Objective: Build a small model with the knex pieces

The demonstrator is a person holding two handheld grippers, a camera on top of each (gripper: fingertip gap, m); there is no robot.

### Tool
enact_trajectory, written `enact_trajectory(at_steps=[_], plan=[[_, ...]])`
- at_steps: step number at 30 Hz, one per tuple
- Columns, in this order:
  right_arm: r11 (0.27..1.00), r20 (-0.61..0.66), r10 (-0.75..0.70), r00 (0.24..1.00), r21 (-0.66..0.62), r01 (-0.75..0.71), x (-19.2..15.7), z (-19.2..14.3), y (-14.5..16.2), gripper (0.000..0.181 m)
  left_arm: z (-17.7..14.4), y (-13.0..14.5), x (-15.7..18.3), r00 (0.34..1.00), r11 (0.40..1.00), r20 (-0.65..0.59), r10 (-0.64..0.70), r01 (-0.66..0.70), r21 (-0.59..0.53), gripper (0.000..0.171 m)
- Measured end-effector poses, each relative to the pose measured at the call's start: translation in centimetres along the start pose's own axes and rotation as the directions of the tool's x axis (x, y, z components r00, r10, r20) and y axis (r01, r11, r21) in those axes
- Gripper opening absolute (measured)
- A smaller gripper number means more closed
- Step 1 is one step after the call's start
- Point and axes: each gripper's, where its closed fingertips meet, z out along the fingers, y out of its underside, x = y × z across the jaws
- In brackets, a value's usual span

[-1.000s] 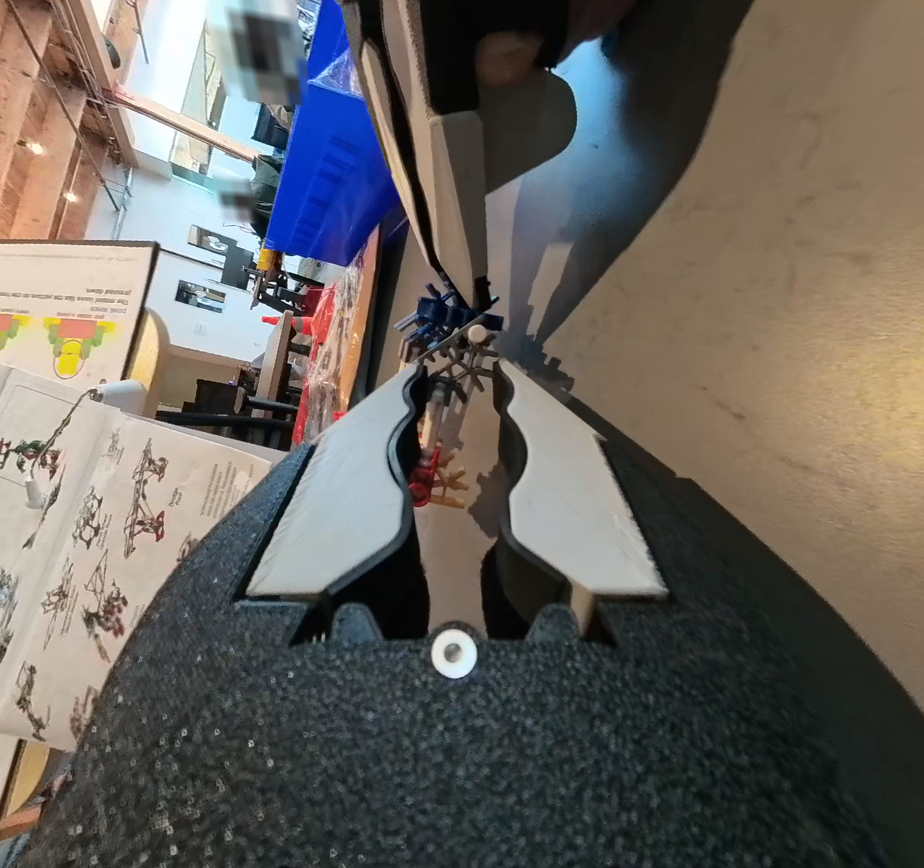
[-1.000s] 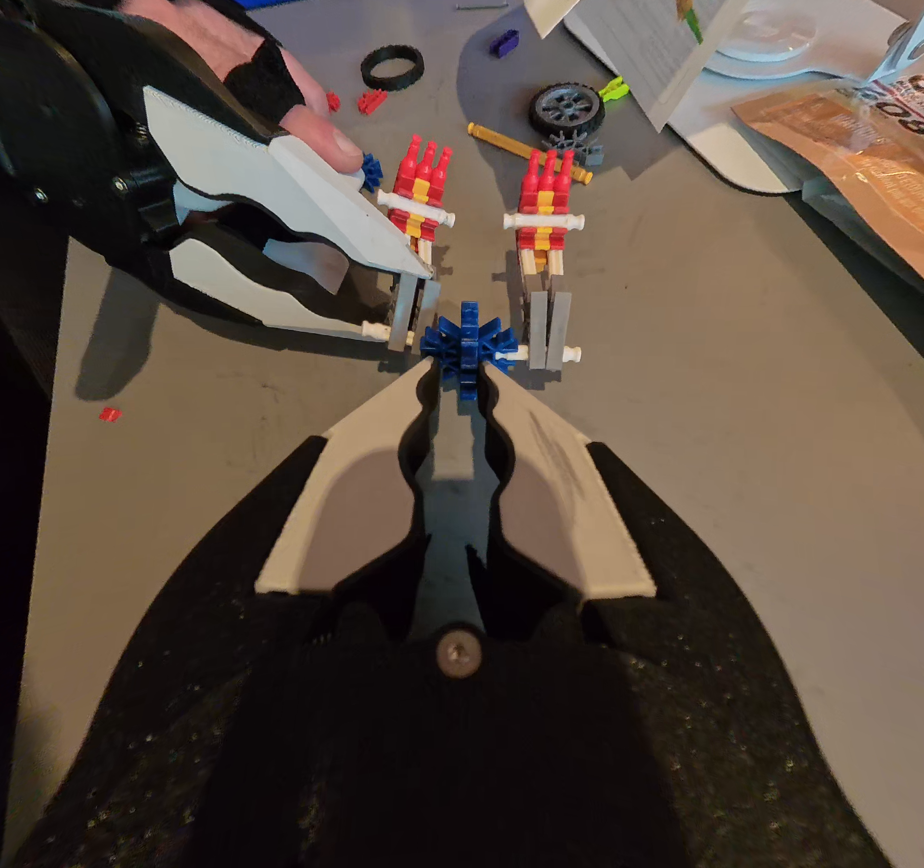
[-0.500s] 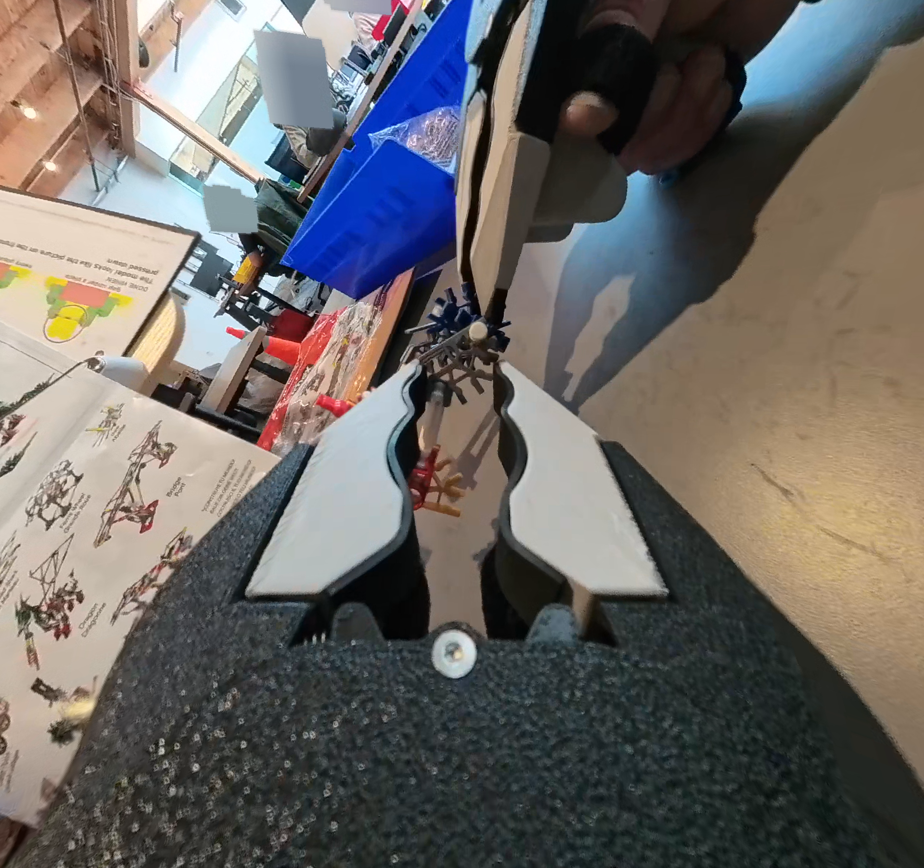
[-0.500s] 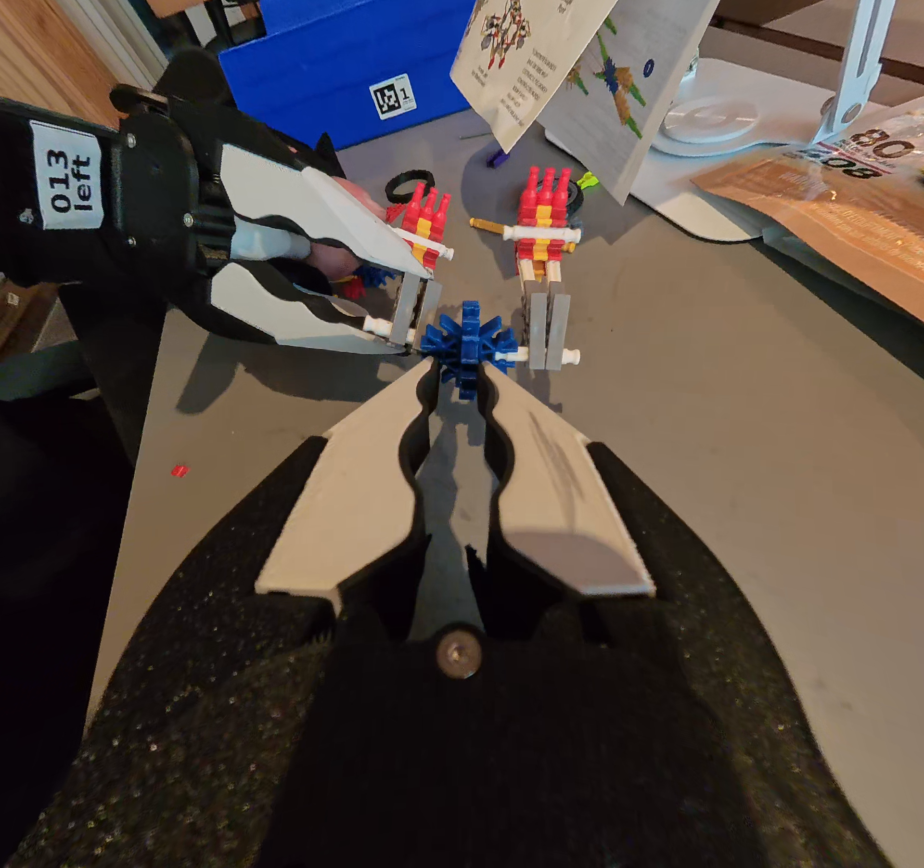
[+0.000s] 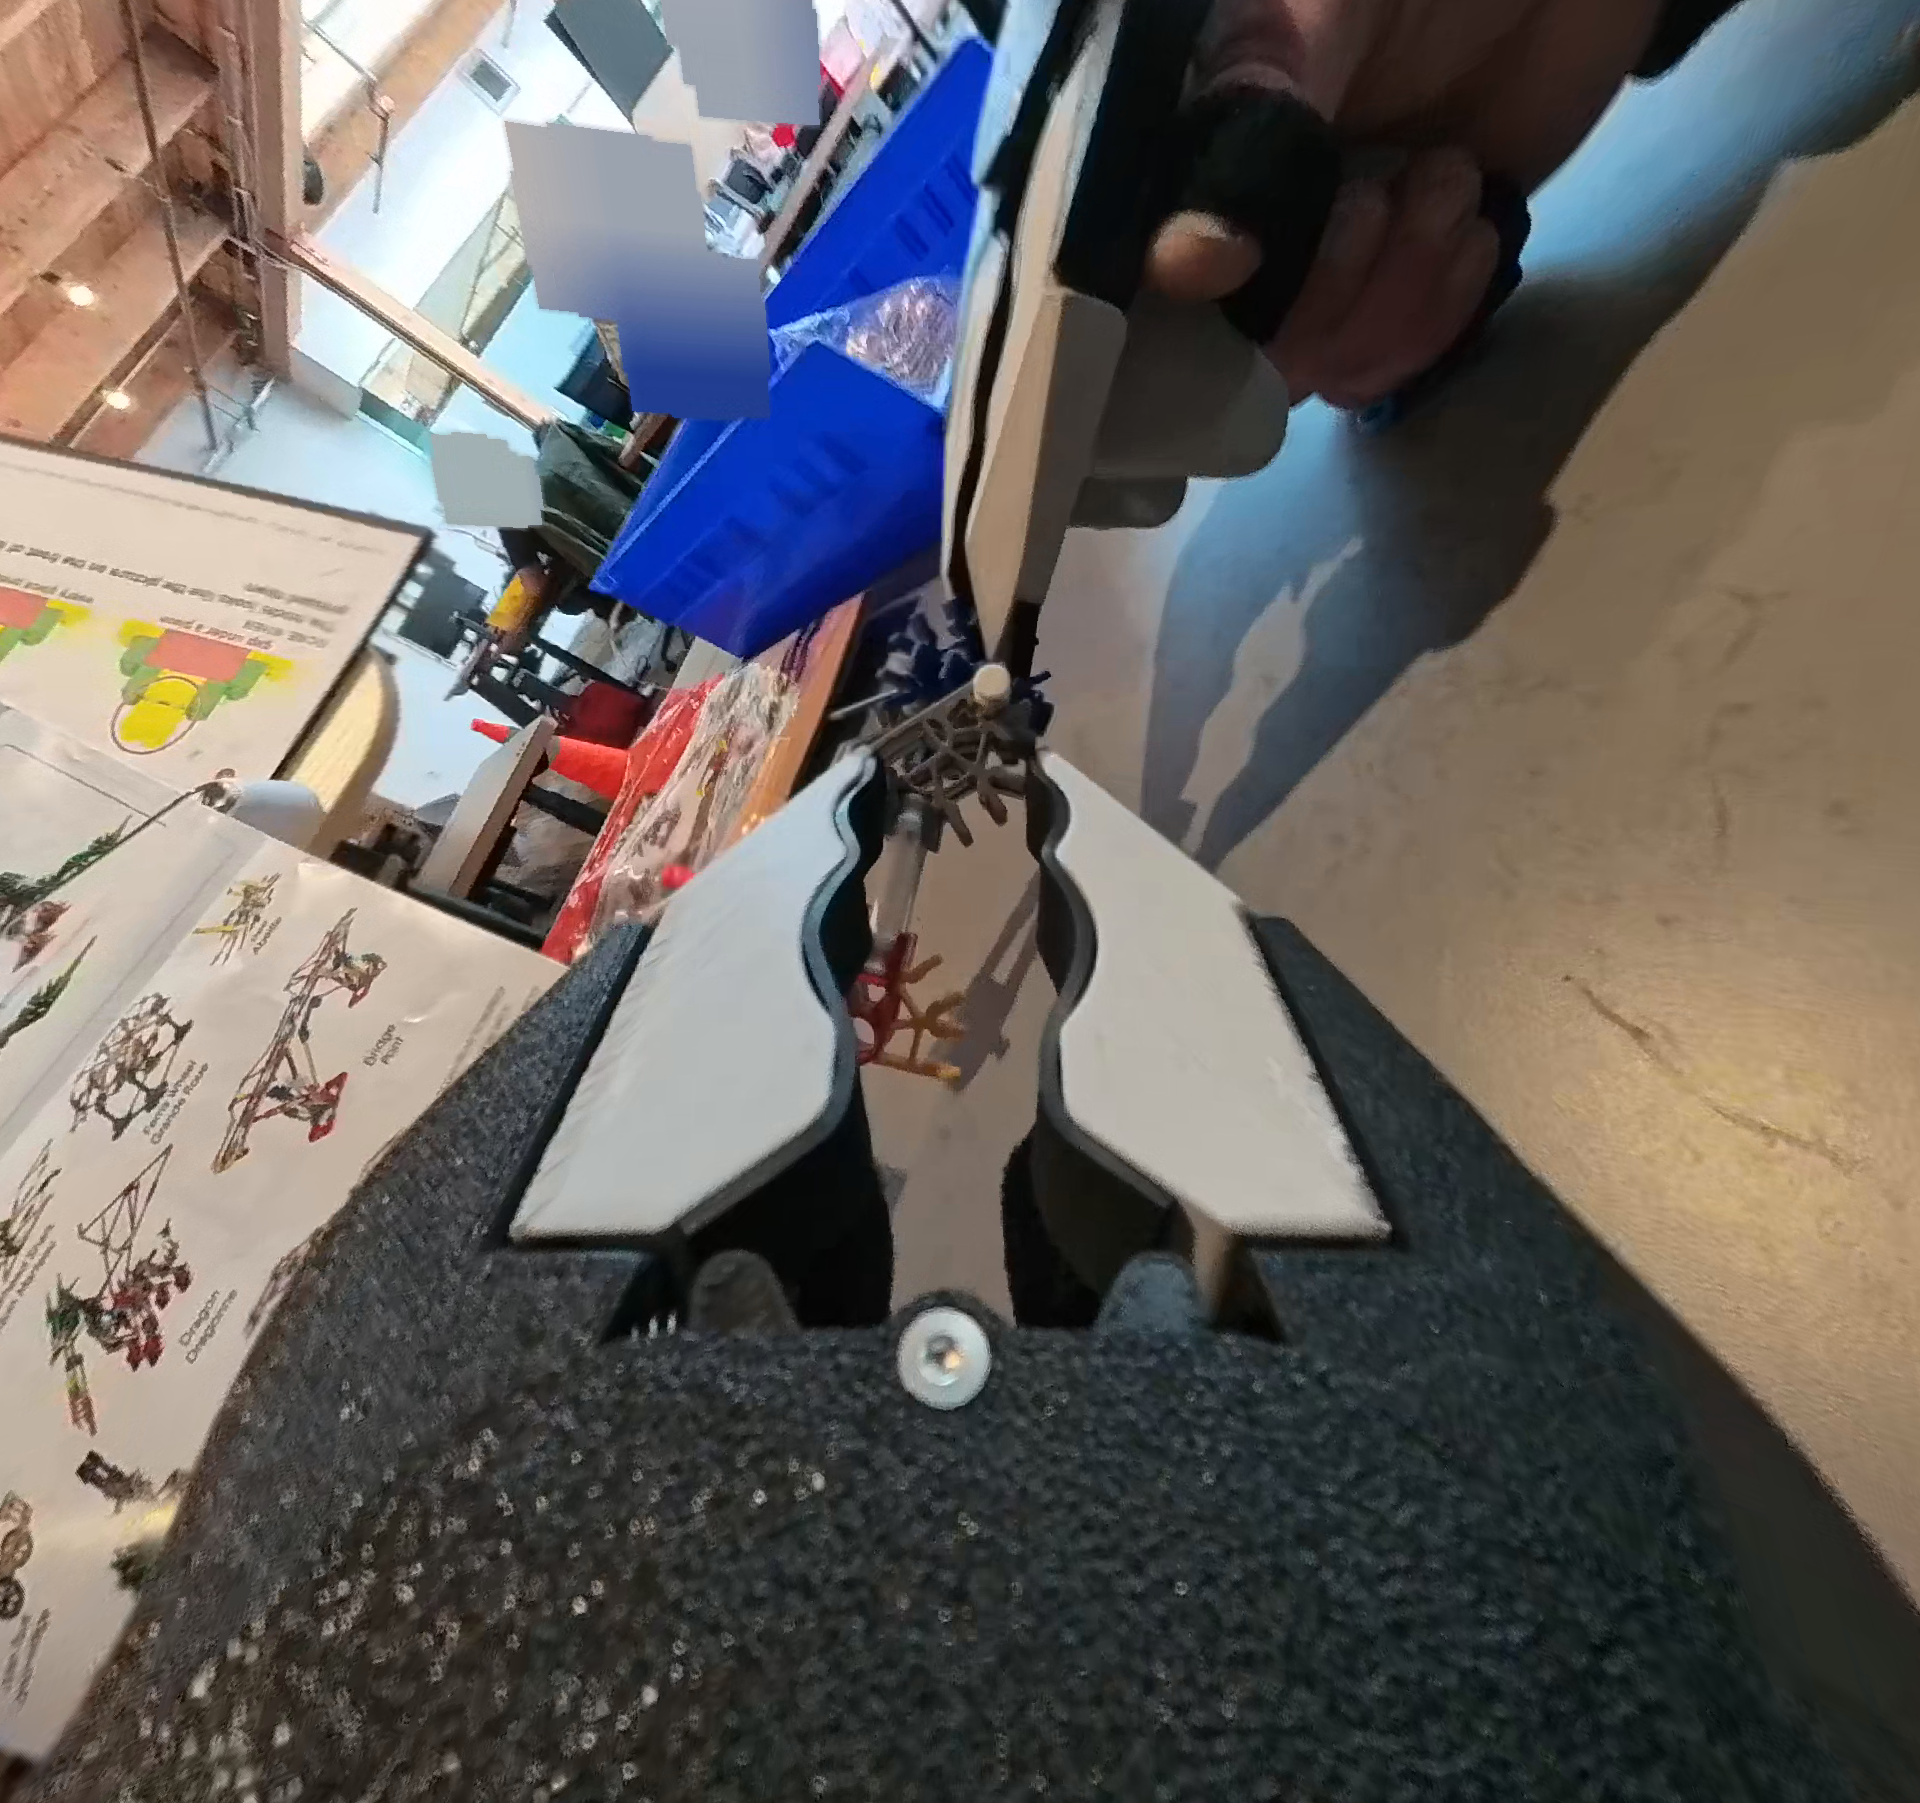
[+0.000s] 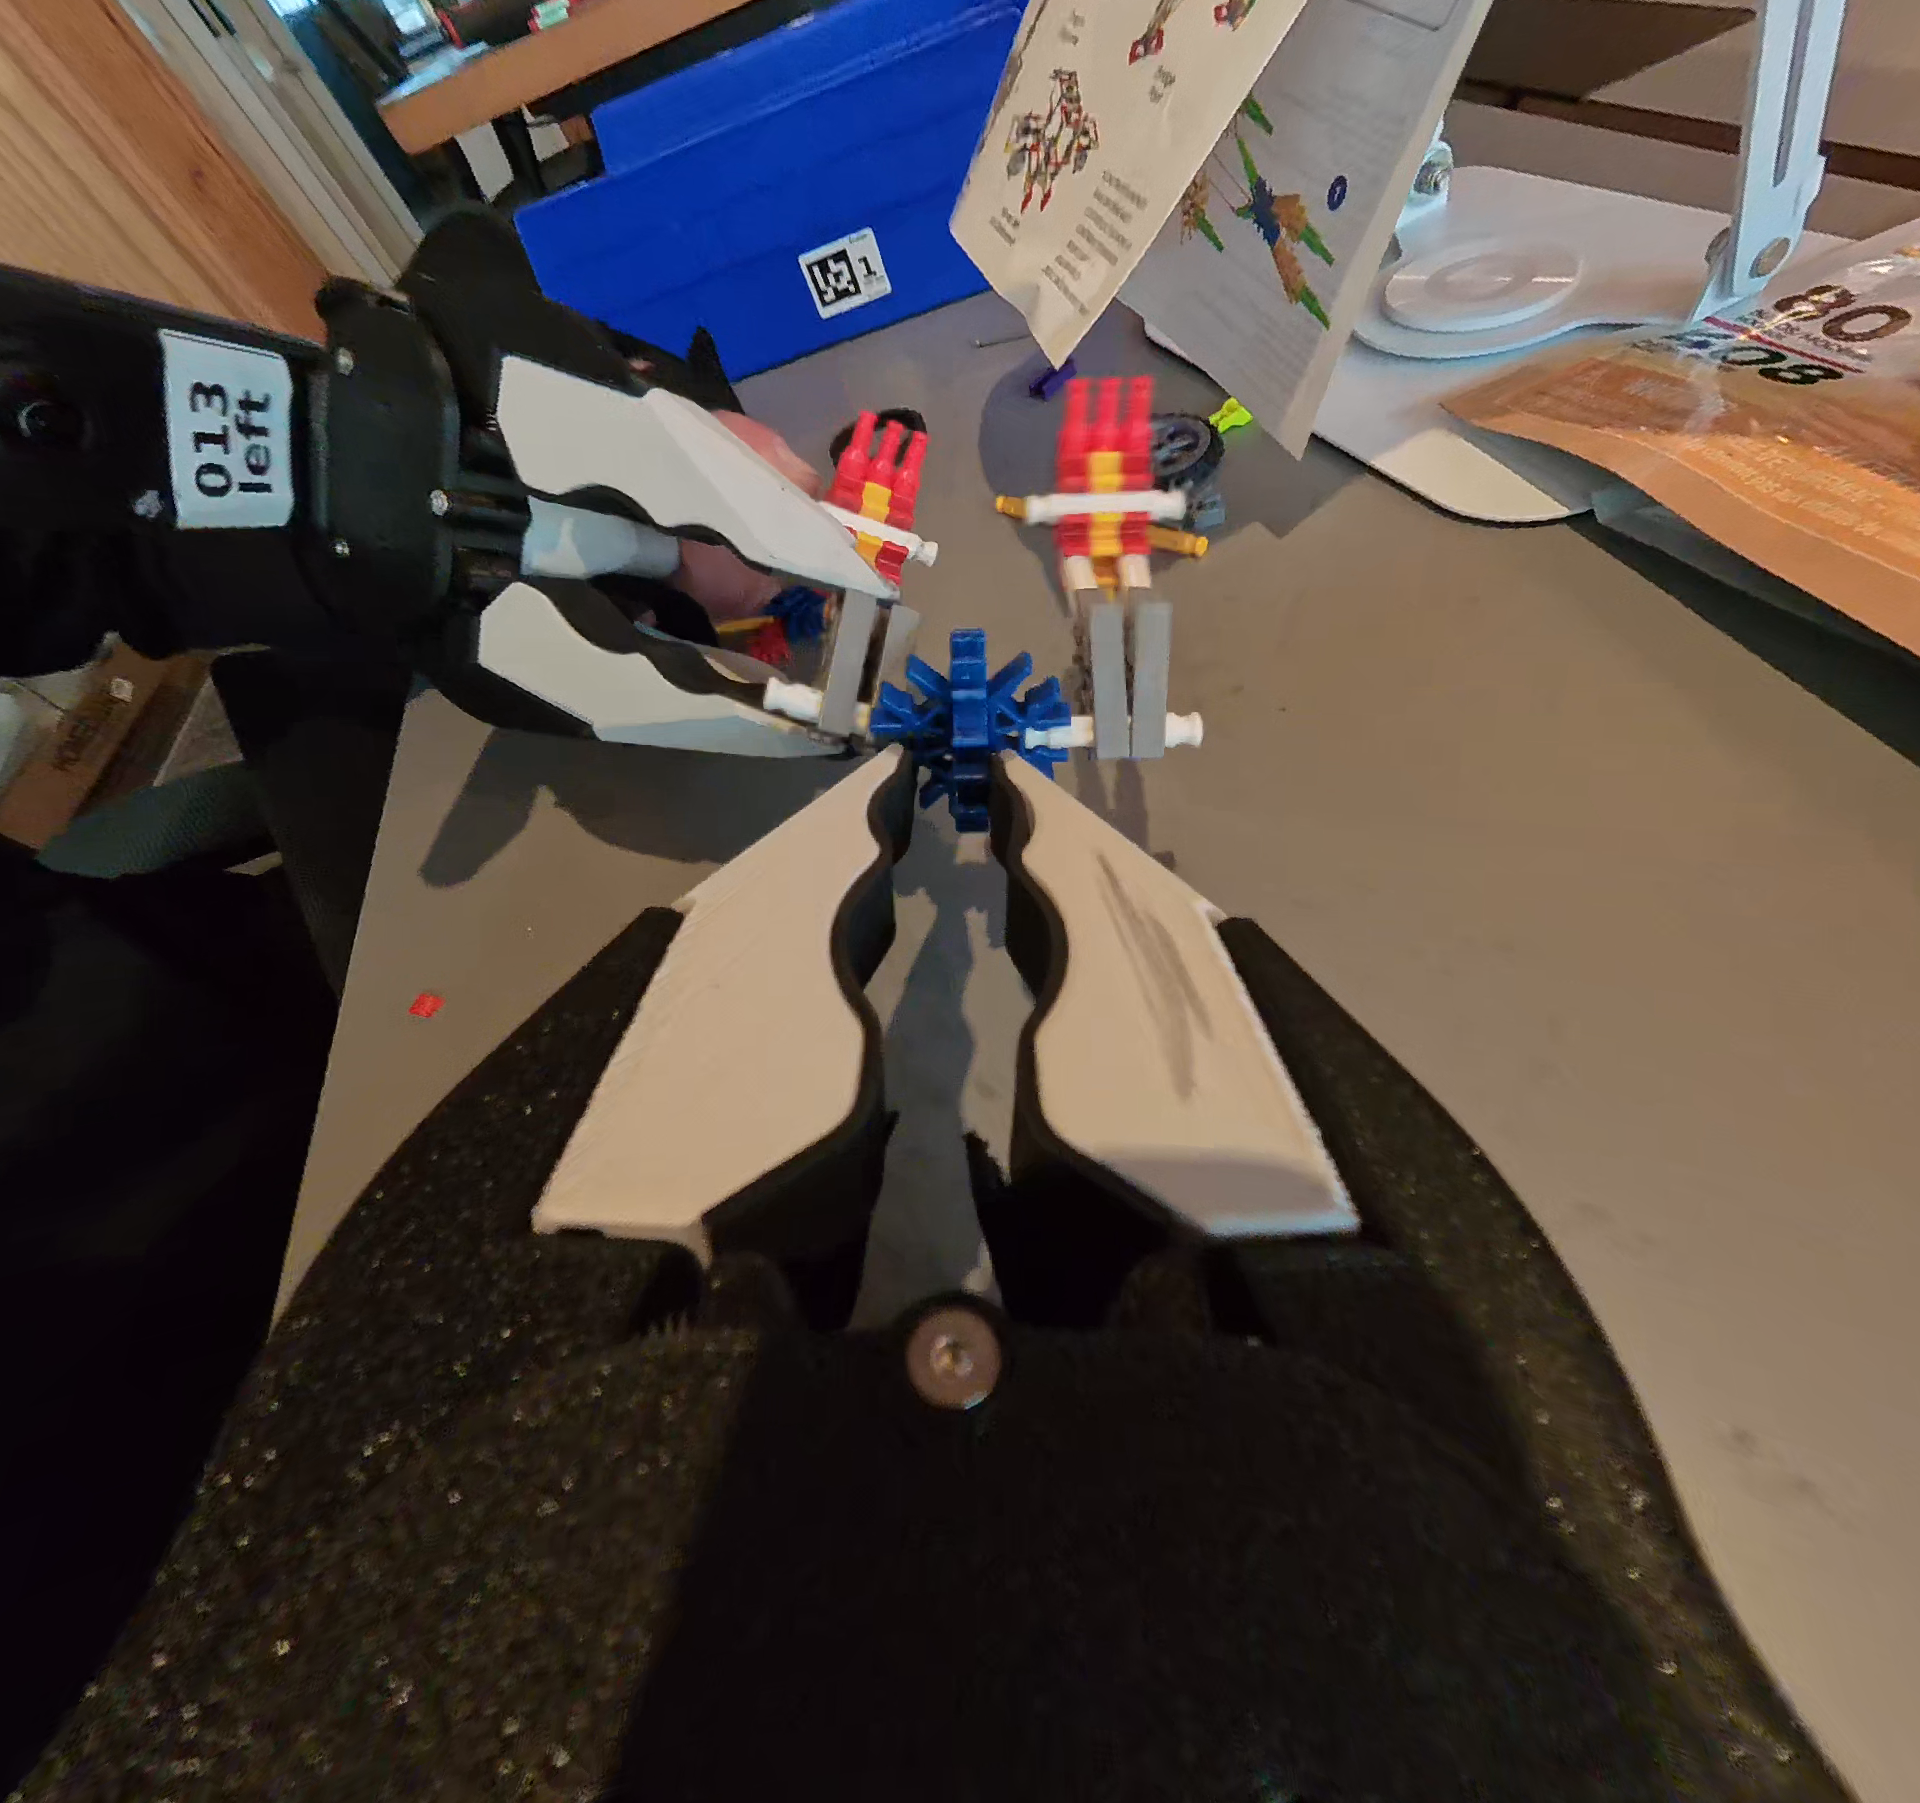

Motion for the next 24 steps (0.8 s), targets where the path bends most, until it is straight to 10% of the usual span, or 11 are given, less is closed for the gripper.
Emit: enact_trajectory(at_steps=[7,24], plan=[[0.994,-0.042,-0.045,0.998,-0.098,0.04,0.4,0.6,1.4,0.011,-0.1,0.9,1.2,0.999,0.998,-0.028,0.038,-0.039,-0.051,0.026],[0.993,0.035,0.059,0.998,0.104,-0.062,-0.2,-0.9,-1.7,0.009,0.1,-1.5,-1.8,0.978,0.974,0.001,-0.207,0.206,0.091,0.025]])
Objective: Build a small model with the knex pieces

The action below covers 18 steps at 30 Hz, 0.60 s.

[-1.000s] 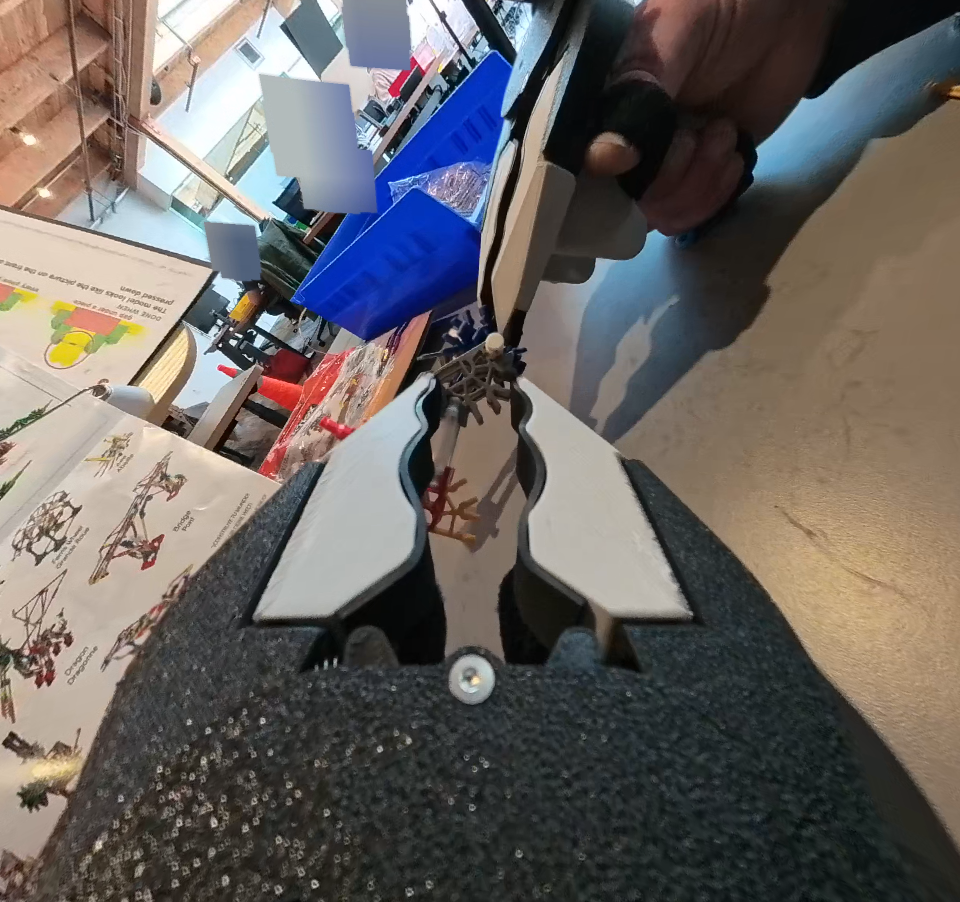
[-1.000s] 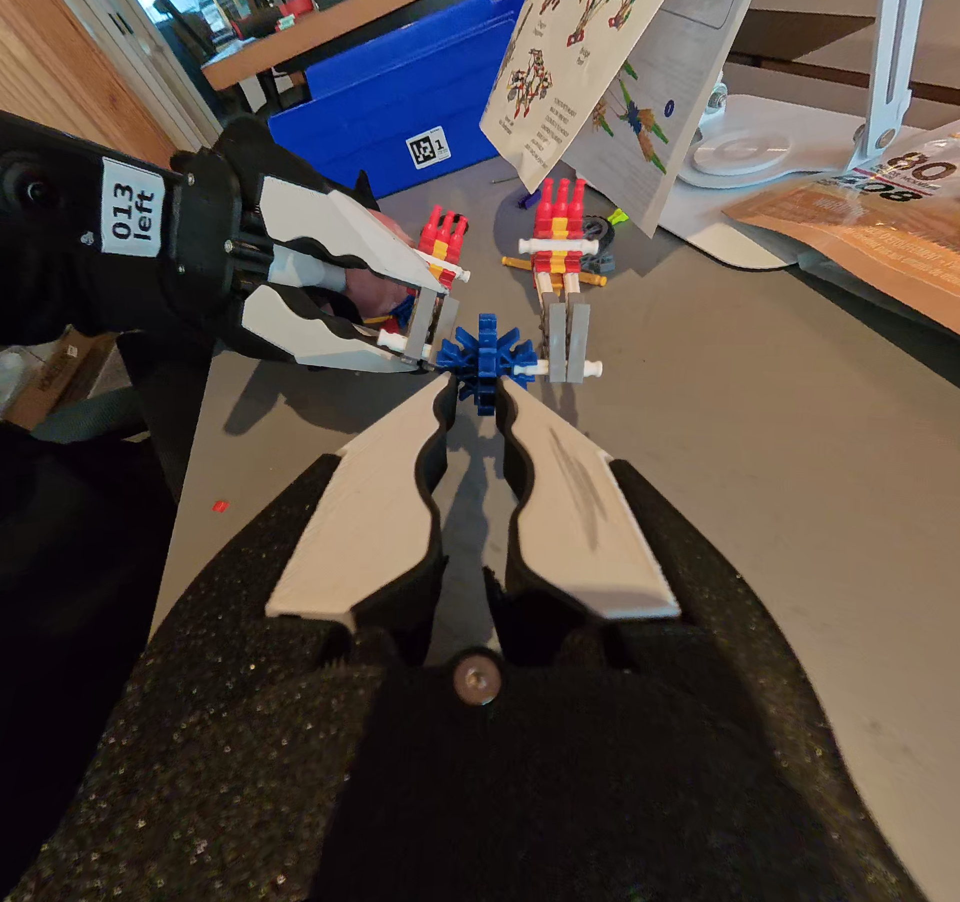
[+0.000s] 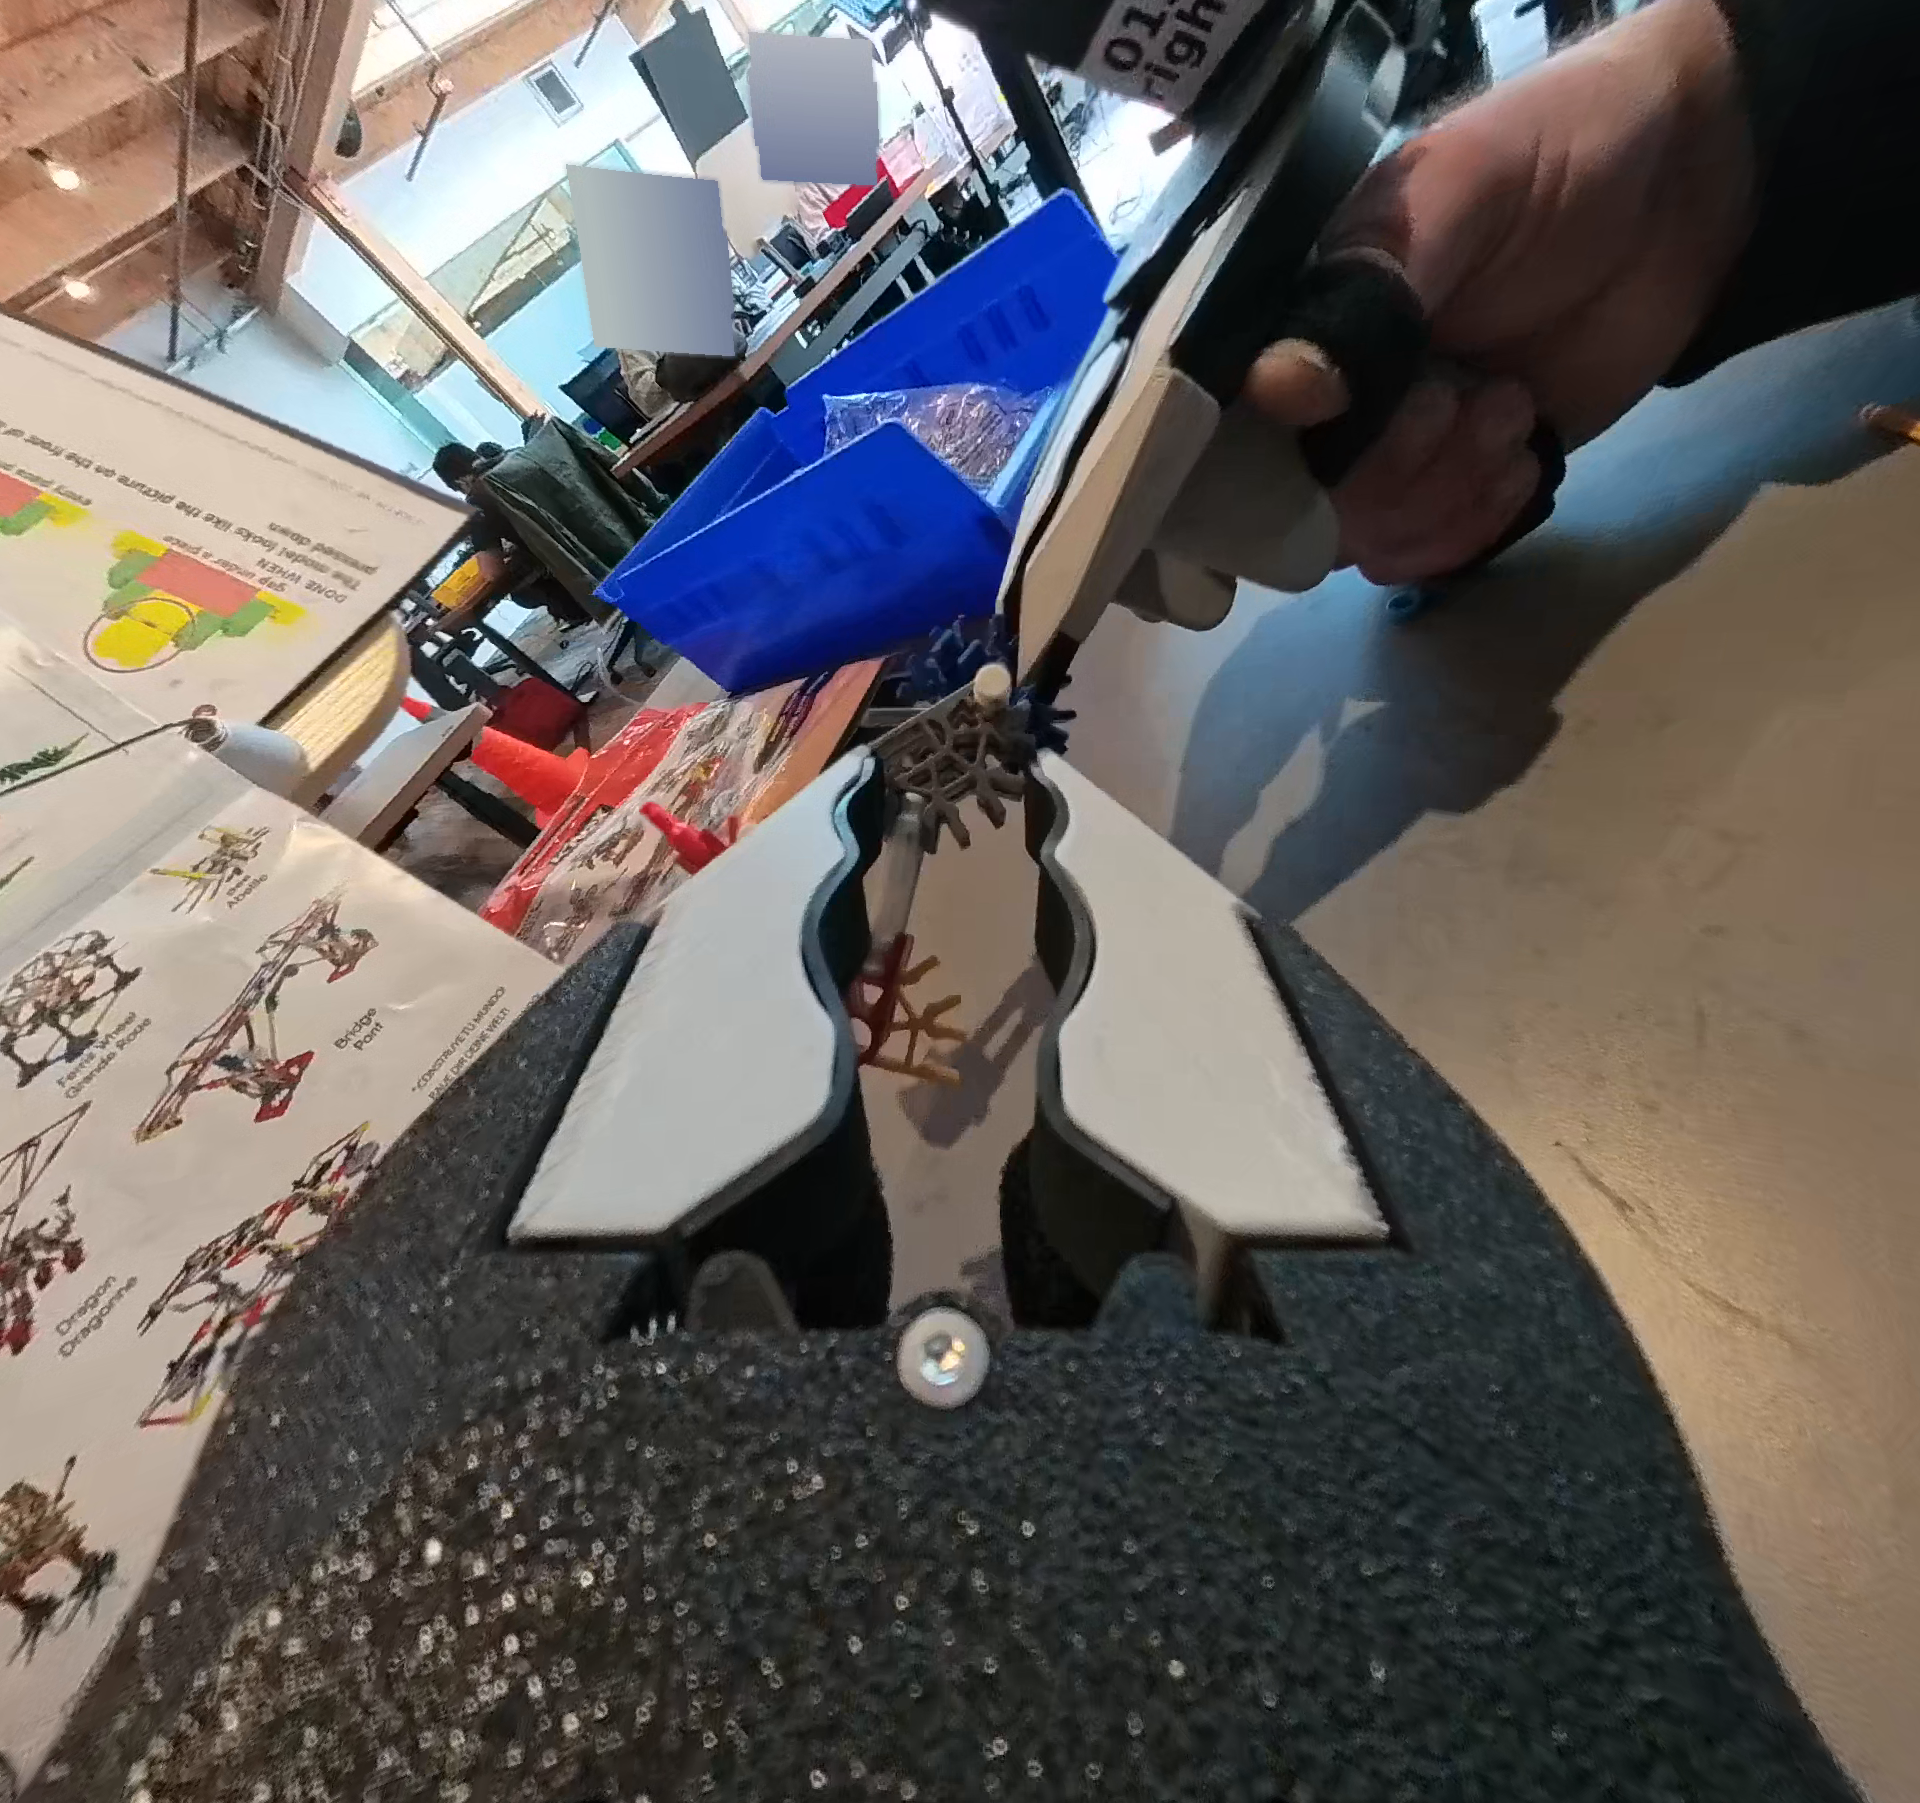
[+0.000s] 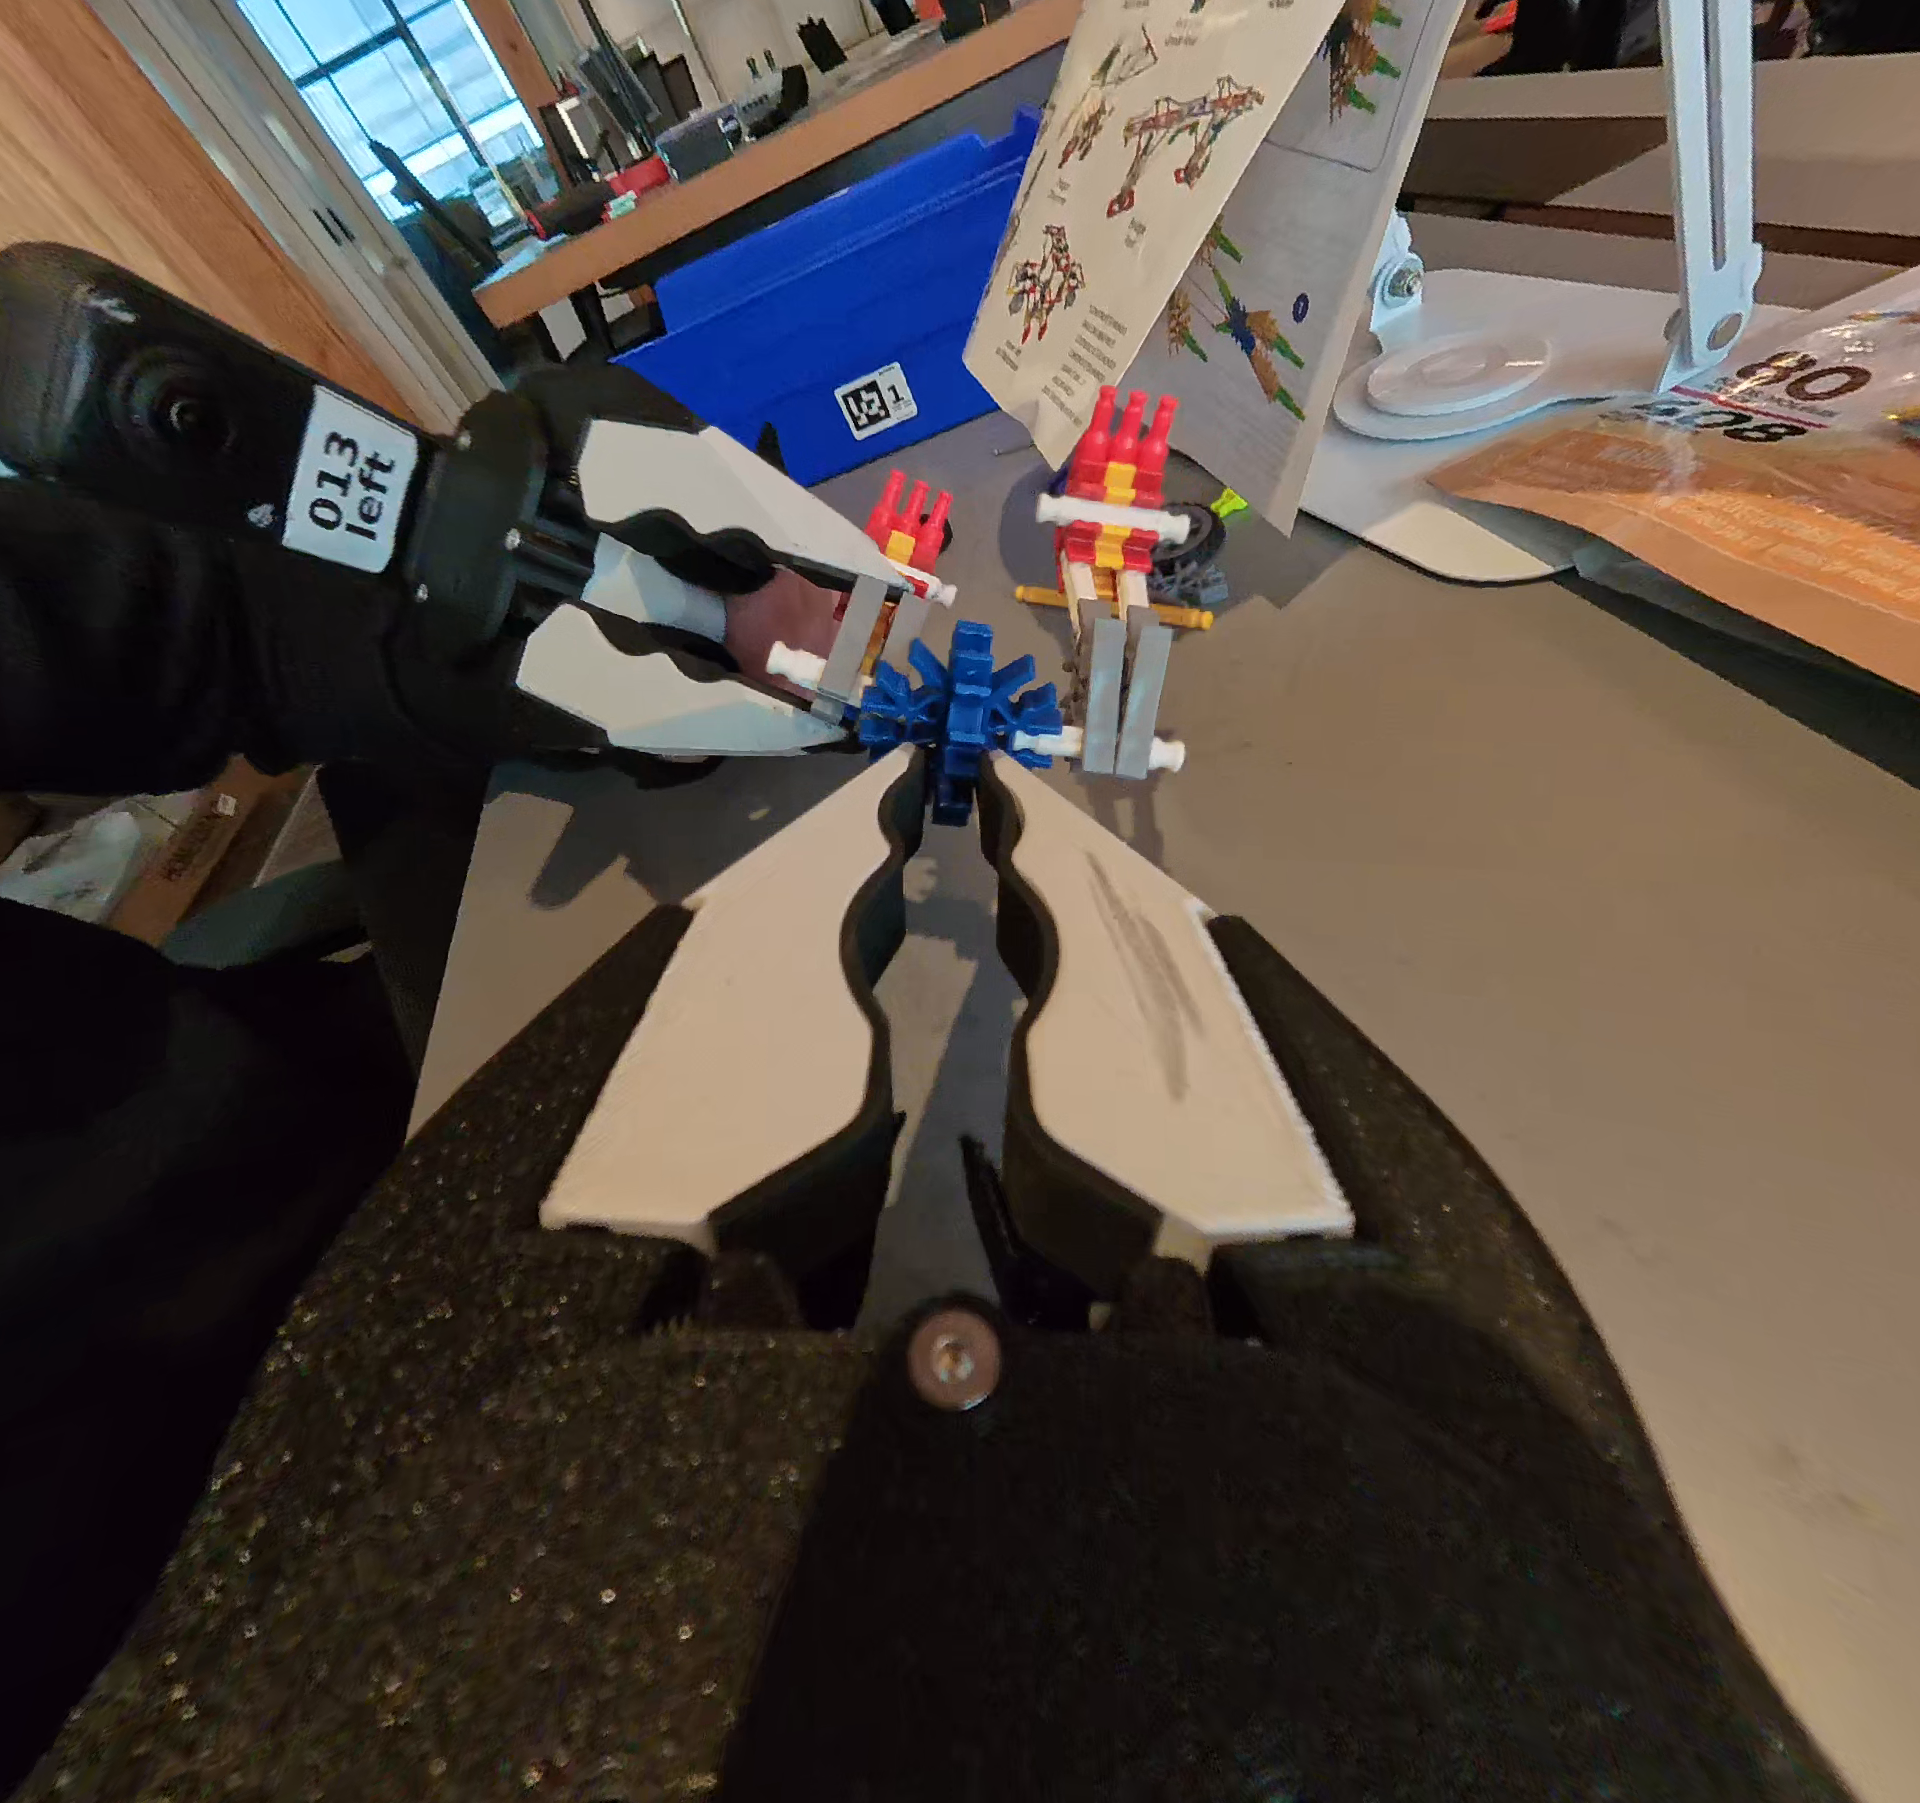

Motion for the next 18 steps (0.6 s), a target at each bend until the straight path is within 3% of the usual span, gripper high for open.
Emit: enact_trajectory(at_steps=[4,18], plan=[[1.0,-0.006,-0.003,1.0,0.011,0.003,0.06,-0.11,-0.23,0.008,0.02,-0.23,-0.29,0.998,0.998,-0.013,-0.056,0.056,0.024,0.025],[1.0,-0.029,-0.004,1.0,0.013,0.005,0.44,-0.32,-0.28,0.01,0.27,-0.38,-0.64,0.999,0.999,-0.005,-0.045,0.045,0.025,0.025]])
